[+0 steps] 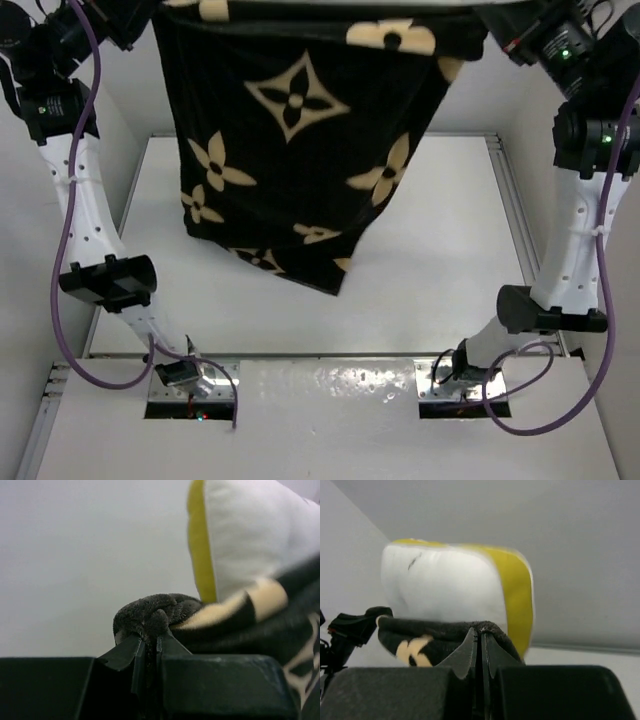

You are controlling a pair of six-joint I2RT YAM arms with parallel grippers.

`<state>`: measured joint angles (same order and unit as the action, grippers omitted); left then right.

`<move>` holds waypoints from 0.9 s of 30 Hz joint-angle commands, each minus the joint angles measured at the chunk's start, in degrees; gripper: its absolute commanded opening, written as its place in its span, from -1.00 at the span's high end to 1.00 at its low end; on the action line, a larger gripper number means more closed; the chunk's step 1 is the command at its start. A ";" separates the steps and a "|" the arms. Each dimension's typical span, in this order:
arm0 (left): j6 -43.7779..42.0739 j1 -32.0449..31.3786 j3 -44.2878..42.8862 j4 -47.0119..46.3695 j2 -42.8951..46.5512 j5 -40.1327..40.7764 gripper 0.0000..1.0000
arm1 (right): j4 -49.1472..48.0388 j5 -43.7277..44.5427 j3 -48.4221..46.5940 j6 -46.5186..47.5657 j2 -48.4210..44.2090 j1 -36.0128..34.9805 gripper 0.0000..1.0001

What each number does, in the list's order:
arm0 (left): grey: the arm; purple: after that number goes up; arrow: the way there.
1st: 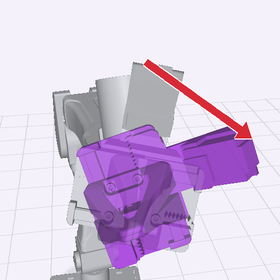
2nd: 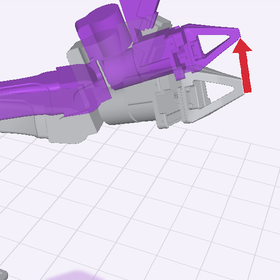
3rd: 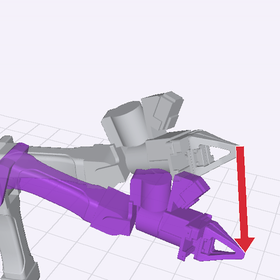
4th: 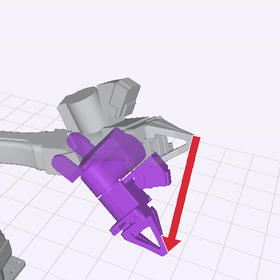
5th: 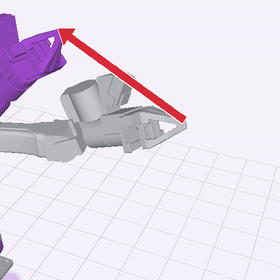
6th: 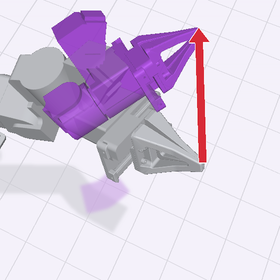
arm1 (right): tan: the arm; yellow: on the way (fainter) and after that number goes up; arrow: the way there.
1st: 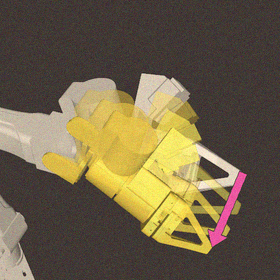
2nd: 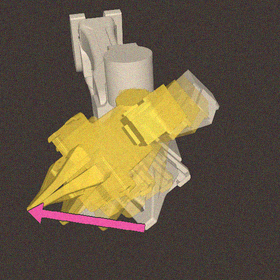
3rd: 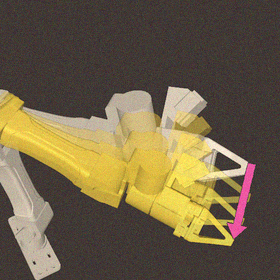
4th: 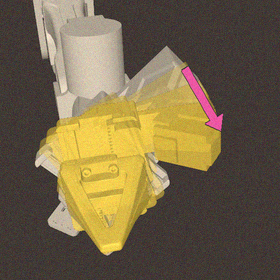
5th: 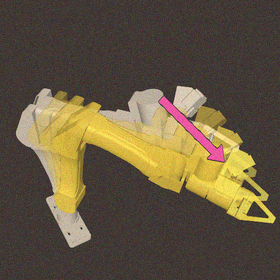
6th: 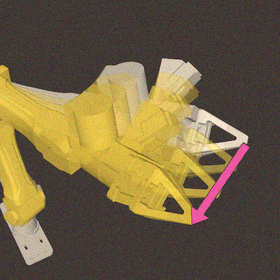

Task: Put the pillow into the pillowcase

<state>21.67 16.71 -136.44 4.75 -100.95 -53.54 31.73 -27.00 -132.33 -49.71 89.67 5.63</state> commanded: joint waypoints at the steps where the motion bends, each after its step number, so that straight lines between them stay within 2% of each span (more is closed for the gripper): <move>1: 1.90 2.89 -8.94 -15.90 5.74 8.53 1.00 | -13.38 5.03 -9.76 -3.26 -4.10 2.36 1.00; 2: 0.23 2.19 -4.67 -15.22 7.76 8.28 1.00 | -16.66 5.29 -2.04 -3.11 -8.67 3.07 1.00; 3: -1.61 1.58 -1.14 -14.60 11.35 7.23 1.00 | -19.83 5.90 14.48 -2.76 -13.42 3.07 1.00; 4: -2.42 0.18 2.63 -13.29 12.78 5.57 1.00 | -24.47 6.08 21.52 -2.24 -20.95 3.07 1.00; 5: -3.55 -0.53 10.50 -11.89 14.10 3.20 1.00 | -25.56 6.09 27.68 -2.58 -23.55 3.07 1.00; 6: -6.26 -1.32 14.24 -10.05 15.42 3.18 1.00 | -25.49 6.26 35.23 -2.23 -24.79 3.07 1.00; 7: -7.07 -2.63 17.84 -7.16 15.25 3.87 1.00 | -24.79 6.70 37.30 -1.79 -25.50 2.99 1.00; 8: -6.82 -2.65 17.27 -6.17 13.08 3.79 1.00 | -24.52 6.35 37.50 -2.31 -23.85 3.07 1.00; 10: -4.81 -1.25 9.75 -2.76 9.12 4.14 1.00 | -20.06 4.69 26.13 -2.85 -19.47 2.90 1.00; 11: -1.66 -0.54 -1.00 -2.91 7.01 4.75 1.00 | -17.77 4.42 18.94 -2.15 -13.87 2.81 1.00; 12: 0.37 0.16 -5.02 -3.52 4.21 5.11 1.00 | -14.18 4.33 4.60 -1.45 -11.21 2.81 1.00; 13: 2.04 2.17 -7.32 -10.22 4.00 5.81 1.00 | -13.28 4.42 -0.77 -1.96 -9.01 3.07 1.00; 14: 2.67 2.71 -5.87 -11.86 4.53 6.25 1.00 | -13.27 4.59 -4.48 -2.84 -7.68 3.51 1.00; 16: 0.93 2.54 0.26 -12.84 9.52 6.52 1.00 | -15.80 5.03 0.19 -2.41 -11.59 4.56 1.00; 17: -2.48 1.84 4.48 -11.88 12.85 5.21 1.00 | -18.25 5.55 6.85 -1.97 -15.01 4.74 1.00; 18: -4.69 0.79 12.44 -10.13 14.18 4.15 1.00 | -21.67 6.17 22.49 -2.49 -22.53 4.74 1.00; 19: -6.54 -1.66 16.60 -6.63 15.24 3.71 1.00 | -26.75 6.26 29.00 -3.45 -25.39 4.74 1.00; 21: -9.19 -3.61 22.16 -2.76 15.35 4.23 1.00 | -27.77 6.00 40.60 -4.95 -27.52 4.74 1.00; 22: -8.41 -3.53 20.97 -1.95 14.21 3.45 1.00 | -26.81 5.48 41.18 -4.87 -26.31 4.74 1.00; 23: -5.70 -3.09 17.13 -1.07 10.11 3.09 1.00 | -25.06 4.95 36.14 -4.69 -24.30 4.66 1.00; 24: -3.50 -1.35 5.51 -0.98 7.37 2.74 1.00 | -20.70 4.07 30.87 -3.82 -19.93 4.66 1.00; 25: -0.87 -0.46 -0.61 -2.28 5.08 2.82 1.00 | -18.74 4.06 25.25 -3.12 -17.71 4.57 1.00; 26: 3.86 0.51 -5.80 -3.69 1.75 3.09 1.00 | -17.06 4.41 18.49 -2.24 -15.42 4.57 1.00; 27: 5.64 1.65 -9.16 -8.14 1.28 3.35 1.00 | -15.31 5.11 5.64 -0.23 -13.40 4.57 1.00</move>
<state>21.04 13.91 -133.84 8.29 -98.17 -56.71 21.87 -25.76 -108.40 -52.66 71.85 9.58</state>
